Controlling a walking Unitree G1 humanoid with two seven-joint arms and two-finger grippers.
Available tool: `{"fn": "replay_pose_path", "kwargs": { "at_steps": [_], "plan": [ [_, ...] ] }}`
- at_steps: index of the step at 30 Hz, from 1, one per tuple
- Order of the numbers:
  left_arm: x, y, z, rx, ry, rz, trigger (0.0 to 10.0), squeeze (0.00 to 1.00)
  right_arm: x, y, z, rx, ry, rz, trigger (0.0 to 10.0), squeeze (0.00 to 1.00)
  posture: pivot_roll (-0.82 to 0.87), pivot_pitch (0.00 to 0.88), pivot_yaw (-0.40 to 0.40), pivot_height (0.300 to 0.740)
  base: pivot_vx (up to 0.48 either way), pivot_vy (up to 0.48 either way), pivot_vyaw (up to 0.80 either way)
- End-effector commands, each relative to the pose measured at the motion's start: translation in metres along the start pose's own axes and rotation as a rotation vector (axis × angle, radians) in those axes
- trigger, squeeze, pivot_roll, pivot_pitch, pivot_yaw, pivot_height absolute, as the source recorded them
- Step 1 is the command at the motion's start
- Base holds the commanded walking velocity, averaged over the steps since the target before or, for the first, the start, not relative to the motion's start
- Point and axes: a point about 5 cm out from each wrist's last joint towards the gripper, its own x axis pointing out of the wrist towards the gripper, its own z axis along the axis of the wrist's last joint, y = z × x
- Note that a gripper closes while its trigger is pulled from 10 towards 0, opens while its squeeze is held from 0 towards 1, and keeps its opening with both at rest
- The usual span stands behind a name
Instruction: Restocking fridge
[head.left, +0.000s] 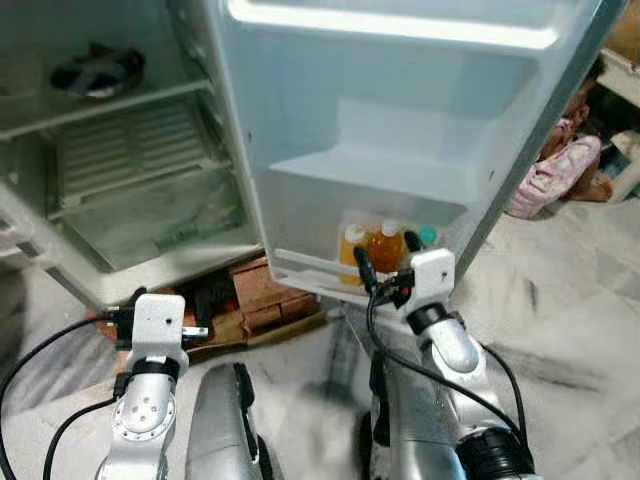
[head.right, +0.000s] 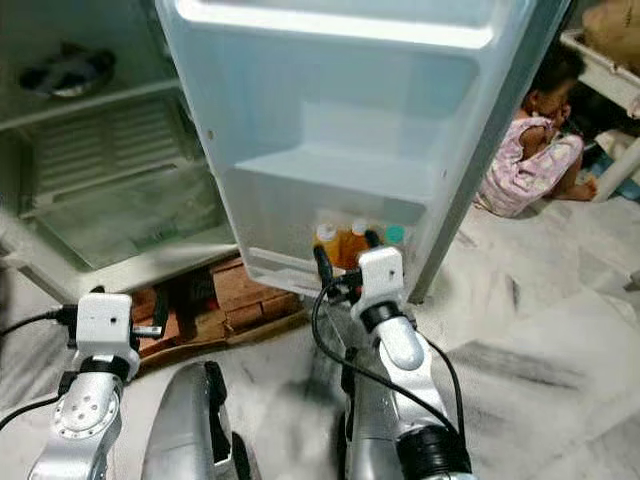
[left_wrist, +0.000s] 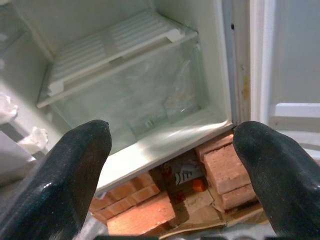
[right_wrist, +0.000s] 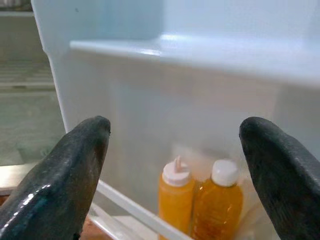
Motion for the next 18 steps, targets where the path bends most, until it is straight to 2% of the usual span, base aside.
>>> {"fn": "replay_pose_path", "kwargs": {
  "at_steps": [1, 5, 12, 18],
  "plan": [
    [-0.002, -0.002, -0.006, -0.008, 0.014, -0.016, 10.0, 0.00, -0.006, -0.003, 0.001, -0.007, 0.017, -0.007, 10.0, 0.00, 0.00, 0.062, 0.037, 0.627, 0.000, 0.000, 0.00],
    [-0.005, -0.007, -0.010, -0.018, 0.026, -0.023, 10.0, 0.00, -0.011, -0.003, -0.002, -0.008, 0.038, 0.000, 10.0, 0.00, -0.02, 0.055, 0.052, 0.647, 0.000, 0.000, 0.00],
    [-0.010, -0.018, -0.013, -0.030, 0.044, -0.052, 10.0, 0.00, -0.023, 0.008, -0.006, -0.061, 0.088, 0.112, 10.0, 0.00, -0.03, 0.044, 0.054, 0.687, 0.000, 0.000, 0.00],
    [-0.008, -0.007, -0.015, -0.047, 0.033, -0.015, 10.0, 0.00, -0.025, -0.004, -0.008, -0.041, 0.122, 0.074, 10.0, 0.00, -0.02, 0.030, 0.032, 0.722, 0.000, 0.000, 0.00]
  ]
}}
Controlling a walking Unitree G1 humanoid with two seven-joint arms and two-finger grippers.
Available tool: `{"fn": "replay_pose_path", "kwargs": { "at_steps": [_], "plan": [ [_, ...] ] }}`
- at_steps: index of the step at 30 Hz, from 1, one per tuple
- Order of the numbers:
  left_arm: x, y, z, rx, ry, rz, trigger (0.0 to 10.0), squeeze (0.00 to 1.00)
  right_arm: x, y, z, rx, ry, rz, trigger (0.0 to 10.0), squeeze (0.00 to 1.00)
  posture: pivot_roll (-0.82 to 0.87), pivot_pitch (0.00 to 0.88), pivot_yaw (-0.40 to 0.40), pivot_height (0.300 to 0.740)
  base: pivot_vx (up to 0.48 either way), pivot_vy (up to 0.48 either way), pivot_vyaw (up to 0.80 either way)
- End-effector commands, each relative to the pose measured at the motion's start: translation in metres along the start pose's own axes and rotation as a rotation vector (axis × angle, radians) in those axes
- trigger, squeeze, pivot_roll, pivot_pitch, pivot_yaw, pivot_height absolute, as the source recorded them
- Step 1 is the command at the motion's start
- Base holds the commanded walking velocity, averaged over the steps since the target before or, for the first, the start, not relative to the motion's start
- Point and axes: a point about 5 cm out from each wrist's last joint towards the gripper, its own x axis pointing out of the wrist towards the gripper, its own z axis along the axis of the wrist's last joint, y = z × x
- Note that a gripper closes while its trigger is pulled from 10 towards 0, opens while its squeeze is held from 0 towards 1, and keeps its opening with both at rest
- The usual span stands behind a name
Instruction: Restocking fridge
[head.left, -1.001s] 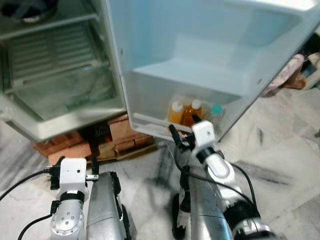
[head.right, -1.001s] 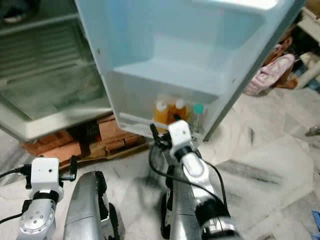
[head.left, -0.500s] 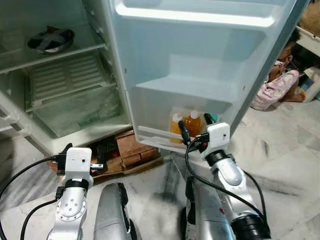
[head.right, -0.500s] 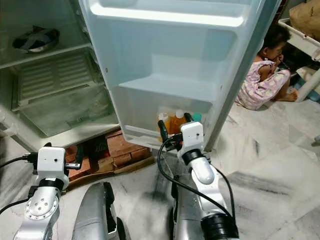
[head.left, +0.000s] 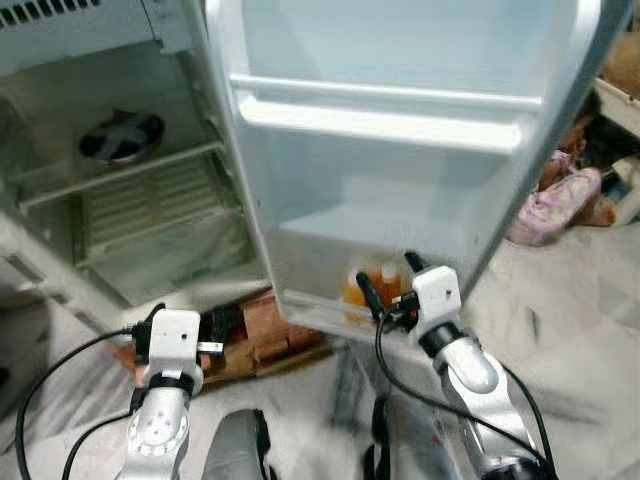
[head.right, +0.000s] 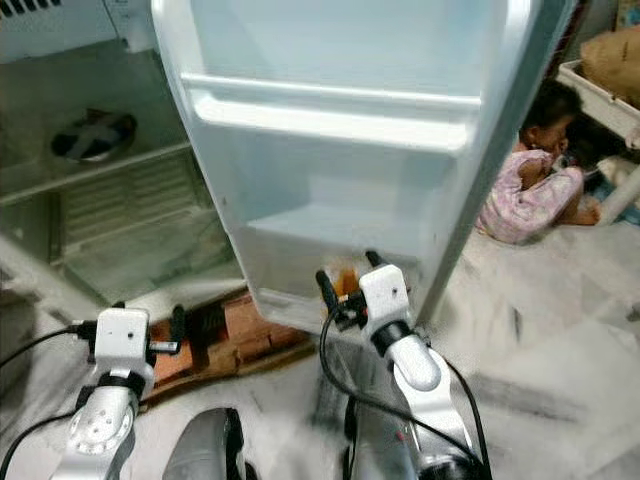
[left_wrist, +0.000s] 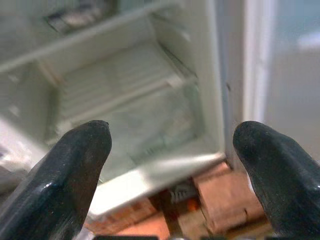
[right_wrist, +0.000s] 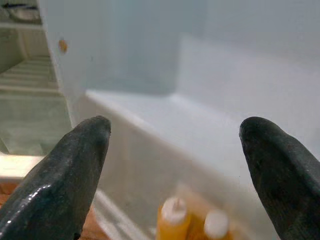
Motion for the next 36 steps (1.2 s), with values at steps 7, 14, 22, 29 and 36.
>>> {"fn": "replay_pose_path", "kwargs": {
  "at_steps": [7, 14, 22, 29, 36],
  "plan": [
    [0.001, -0.001, -0.004, -0.005, 0.023, 0.029, 10.0, 0.00, 0.005, -0.008, 0.004, 0.023, 0.001, -0.045, 10.0, 0.00, -0.01, 0.022, 0.028, 0.740, 0.000, 0.000, 0.00],
    [0.006, -0.004, -0.004, -0.003, 0.013, 0.019, 10.0, 0.00, 0.005, -0.002, 0.002, 0.038, 0.005, -0.040, 10.0, 0.00, -0.02, 0.011, 0.031, 0.740, 0.000, 0.000, 0.00],
    [0.005, 0.001, -0.007, 0.020, 0.031, 0.040, 10.0, 0.00, -0.002, 0.010, -0.012, 0.107, 0.061, -0.003, 10.0, 0.00, -0.02, 0.027, 0.039, 0.740, -0.065, 0.000, 0.00],
    [0.005, -0.001, -0.008, 0.027, 0.031, 0.035, 10.0, 0.00, 0.000, 0.011, -0.013, 0.154, 0.077, 0.000, 10.0, 0.00, -0.02, 0.035, 0.042, 0.740, -0.289, 0.000, 0.00],
    [0.006, -0.003, -0.007, 0.031, 0.031, 0.032, 10.0, 0.00, 0.006, 0.007, -0.010, 0.143, 0.053, -0.025, 10.0, 0.00, -0.02, 0.042, 0.036, 0.740, -0.317, 0.000, 0.00]
  ]
}}
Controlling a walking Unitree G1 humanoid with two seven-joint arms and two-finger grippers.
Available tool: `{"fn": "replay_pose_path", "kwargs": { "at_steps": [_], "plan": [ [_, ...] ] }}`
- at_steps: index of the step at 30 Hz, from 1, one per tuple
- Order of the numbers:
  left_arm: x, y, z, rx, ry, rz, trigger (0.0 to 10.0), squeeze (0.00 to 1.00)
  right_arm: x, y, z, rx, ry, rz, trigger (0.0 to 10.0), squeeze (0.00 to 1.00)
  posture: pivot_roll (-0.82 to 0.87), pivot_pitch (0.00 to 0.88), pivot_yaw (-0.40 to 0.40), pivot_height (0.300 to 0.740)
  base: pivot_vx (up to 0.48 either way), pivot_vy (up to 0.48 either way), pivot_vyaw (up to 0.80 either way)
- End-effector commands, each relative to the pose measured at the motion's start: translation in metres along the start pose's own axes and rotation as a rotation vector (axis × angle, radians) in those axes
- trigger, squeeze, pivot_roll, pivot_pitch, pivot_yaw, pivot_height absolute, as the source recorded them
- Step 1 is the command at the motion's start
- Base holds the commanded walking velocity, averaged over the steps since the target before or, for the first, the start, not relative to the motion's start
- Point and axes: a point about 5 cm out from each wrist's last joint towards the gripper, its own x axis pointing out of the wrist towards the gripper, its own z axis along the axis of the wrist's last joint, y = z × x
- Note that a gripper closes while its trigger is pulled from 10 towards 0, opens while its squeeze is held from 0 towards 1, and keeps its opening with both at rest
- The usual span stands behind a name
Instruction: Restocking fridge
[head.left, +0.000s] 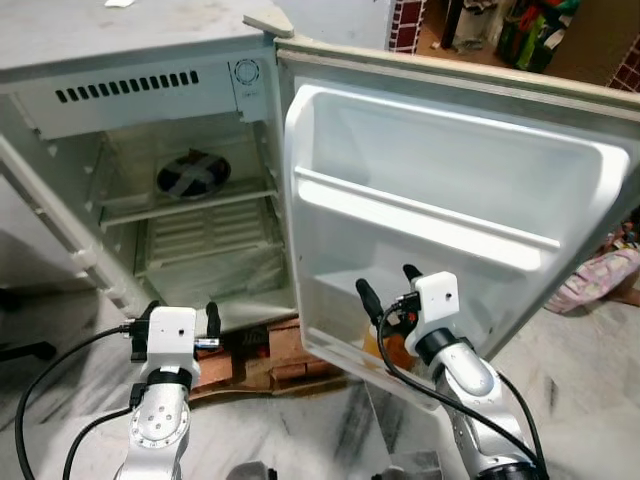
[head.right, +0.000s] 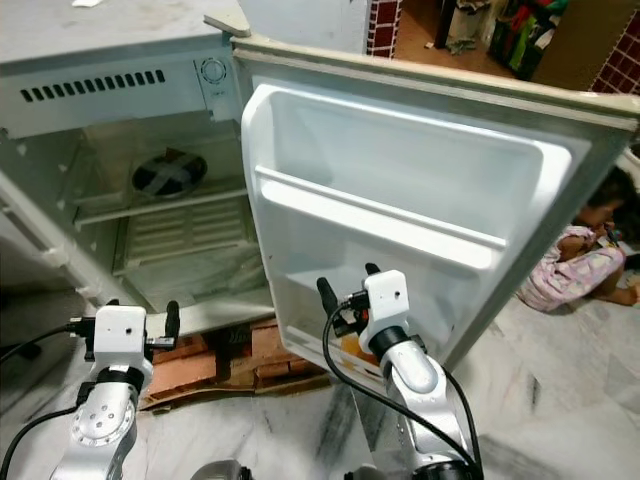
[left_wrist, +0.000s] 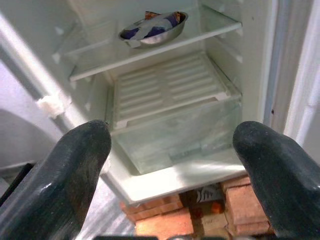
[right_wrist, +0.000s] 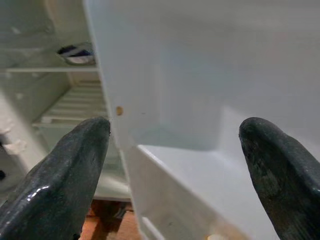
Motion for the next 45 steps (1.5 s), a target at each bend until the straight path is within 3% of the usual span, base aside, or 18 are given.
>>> {"fn": "replay_pose_path", "kwargs": {
  "at_steps": [1, 9, 24, 45],
  "plan": [
    [0.000, -0.001, -0.001, 0.016, 0.004, -0.002, 10.0, 0.00, 0.000, -0.003, -0.002, 0.007, 0.003, -0.015, 10.0, 0.00, -0.02, 0.043, 0.035, 0.740, -0.311, 0.000, 0.00],
    [0.002, -0.002, -0.002, 0.023, 0.005, -0.004, 10.0, 0.00, 0.002, -0.002, -0.001, -0.032, 0.016, -0.015, 10.0, 0.00, -0.02, 0.045, 0.033, 0.740, -0.268, 0.000, 0.00],
    [0.007, 0.001, 0.005, 0.031, -0.031, -0.033, 10.0, 0.00, 0.009, -0.007, 0.008, -0.056, -0.030, -0.052, 10.0, 0.00, -0.02, 0.041, 0.040, 0.740, 0.000, 0.000, 0.00],
    [0.007, -0.002, 0.004, 0.028, -0.026, -0.048, 10.0, 0.00, 0.013, -0.008, 0.012, -0.073, -0.062, 0.009, 10.0, 0.00, -0.02, 0.045, 0.043, 0.740, 0.000, -0.398, 0.00]
  ]
}}
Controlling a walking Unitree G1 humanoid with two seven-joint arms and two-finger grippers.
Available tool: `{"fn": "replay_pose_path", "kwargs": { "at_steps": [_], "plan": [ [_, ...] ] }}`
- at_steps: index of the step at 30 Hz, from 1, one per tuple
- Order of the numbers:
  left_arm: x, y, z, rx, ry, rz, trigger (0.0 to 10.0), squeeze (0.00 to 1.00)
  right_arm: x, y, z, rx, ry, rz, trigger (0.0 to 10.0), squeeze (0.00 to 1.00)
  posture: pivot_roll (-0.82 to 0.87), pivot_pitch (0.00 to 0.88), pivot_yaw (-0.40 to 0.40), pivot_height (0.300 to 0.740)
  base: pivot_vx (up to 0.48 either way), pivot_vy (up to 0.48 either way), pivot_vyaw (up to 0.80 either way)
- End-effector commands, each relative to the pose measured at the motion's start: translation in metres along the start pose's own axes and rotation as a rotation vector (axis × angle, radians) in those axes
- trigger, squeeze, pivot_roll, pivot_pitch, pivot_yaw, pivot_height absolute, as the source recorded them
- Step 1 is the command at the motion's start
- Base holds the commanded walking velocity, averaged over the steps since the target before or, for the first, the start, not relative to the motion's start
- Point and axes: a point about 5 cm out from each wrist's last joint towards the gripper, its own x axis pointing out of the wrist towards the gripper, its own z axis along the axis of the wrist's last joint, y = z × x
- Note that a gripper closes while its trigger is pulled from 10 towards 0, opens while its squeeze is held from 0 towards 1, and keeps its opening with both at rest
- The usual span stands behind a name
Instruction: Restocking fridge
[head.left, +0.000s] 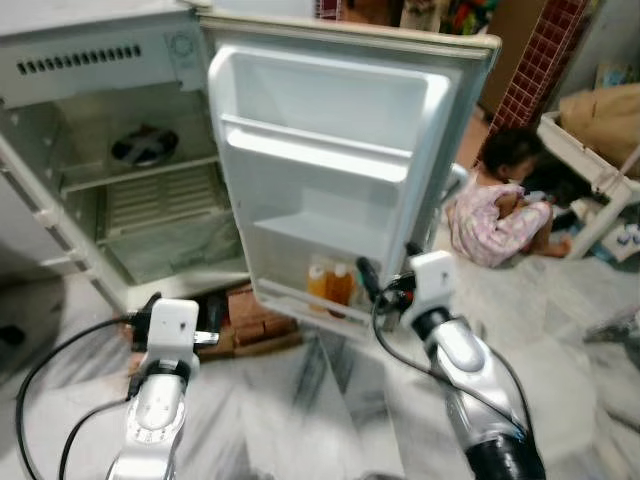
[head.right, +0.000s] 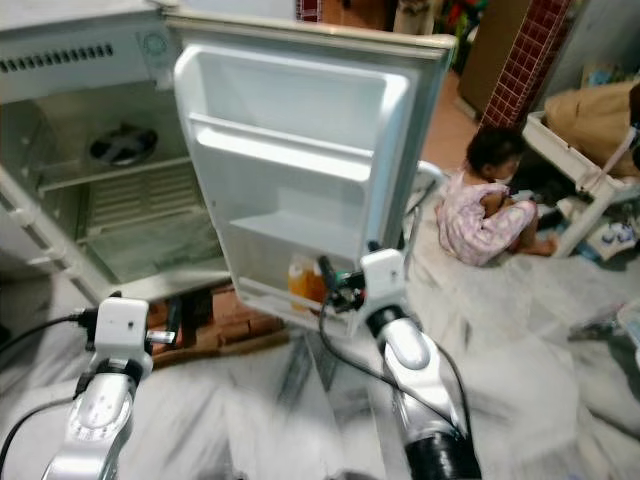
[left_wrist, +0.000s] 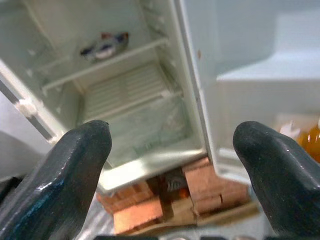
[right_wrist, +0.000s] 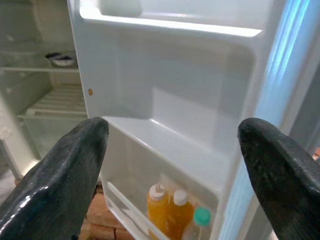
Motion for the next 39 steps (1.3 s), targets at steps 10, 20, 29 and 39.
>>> {"fn": "replay_pose_path", "kwargs": {
  "at_steps": [10, 20, 29, 39],
  "plan": [
    [-0.002, -0.004, -0.001, -0.003, 0.006, -0.011, 10.0, 0.00, 0.001, -0.006, 0.003, -0.018, -0.011, -0.001, 10.0, 0.00, -0.02, 0.054, 0.037, 0.740, 0.054, -0.369, 0.73],
    [-0.001, -0.004, -0.001, -0.005, 0.006, -0.012, 10.0, 0.00, 0.005, -0.007, 0.004, -0.025, -0.019, 0.002, 10.0, 0.00, -0.01, 0.052, 0.040, 0.740, 0.304, -0.282, 0.71],
    [-0.001, -0.005, -0.001, -0.007, 0.004, -0.017, 10.0, 0.00, 0.003, -0.010, 0.003, -0.033, -0.021, -0.027, 10.0, 0.00, -0.02, 0.052, 0.042, 0.740, 0.312, -0.279, 0.19],
    [-0.004, -0.006, -0.002, -0.017, 0.014, -0.022, 10.0, 0.00, -0.008, -0.013, 0.000, 0.022, -0.032, 0.018, 10.0, 0.00, -0.01, 0.055, 0.036, 0.740, 0.031, -0.027, 0.00]
  ]
}}
